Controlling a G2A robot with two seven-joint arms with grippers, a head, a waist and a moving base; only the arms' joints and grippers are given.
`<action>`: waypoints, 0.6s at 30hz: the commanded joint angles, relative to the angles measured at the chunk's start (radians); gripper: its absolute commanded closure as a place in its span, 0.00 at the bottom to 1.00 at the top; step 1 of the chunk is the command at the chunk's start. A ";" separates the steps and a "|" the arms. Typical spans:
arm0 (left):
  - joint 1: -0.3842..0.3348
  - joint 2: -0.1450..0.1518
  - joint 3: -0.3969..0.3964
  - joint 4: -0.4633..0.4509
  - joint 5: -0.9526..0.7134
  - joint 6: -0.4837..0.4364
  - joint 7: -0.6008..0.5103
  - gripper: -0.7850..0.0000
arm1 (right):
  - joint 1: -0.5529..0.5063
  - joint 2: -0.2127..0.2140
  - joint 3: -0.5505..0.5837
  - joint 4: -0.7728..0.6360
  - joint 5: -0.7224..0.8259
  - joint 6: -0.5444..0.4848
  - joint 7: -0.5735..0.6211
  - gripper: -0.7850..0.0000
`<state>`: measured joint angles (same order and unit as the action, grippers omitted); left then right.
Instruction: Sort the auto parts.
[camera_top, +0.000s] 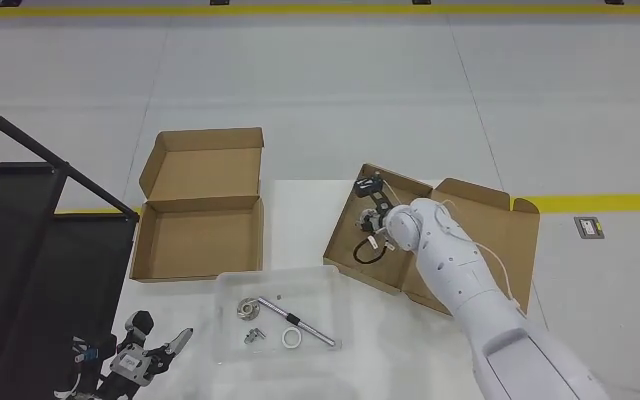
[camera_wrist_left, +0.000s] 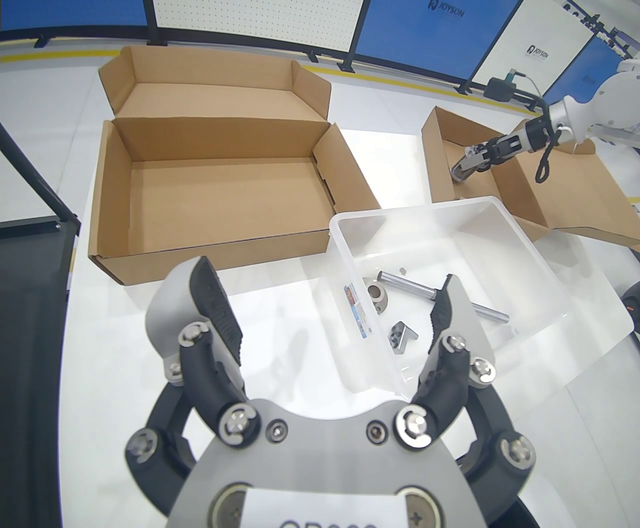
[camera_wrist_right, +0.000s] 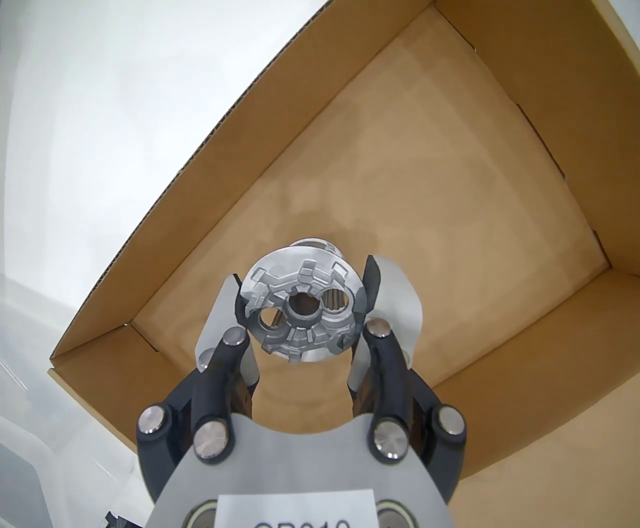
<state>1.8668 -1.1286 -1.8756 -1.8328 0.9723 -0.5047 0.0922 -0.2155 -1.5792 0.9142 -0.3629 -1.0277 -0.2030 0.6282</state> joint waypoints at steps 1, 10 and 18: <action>0.000 0.000 0.000 0.000 0.000 0.000 0.000 0.00 | 0.005 -0.002 -0.001 0.012 -0.001 -0.002 -0.016 0.00; 0.000 0.000 0.000 0.000 0.000 0.000 0.000 0.00 | -0.036 0.016 0.005 -0.097 -0.045 -0.043 -0.187 0.00; 0.000 0.000 0.000 0.000 0.000 0.000 0.000 0.00 | -0.359 0.113 0.077 -0.765 -0.271 -0.055 -0.238 0.00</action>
<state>1.8668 -1.1286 -1.8756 -1.8328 0.9723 -0.5047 0.0922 -0.5023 -1.4832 0.9705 -0.9624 -1.2603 -0.2439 0.3671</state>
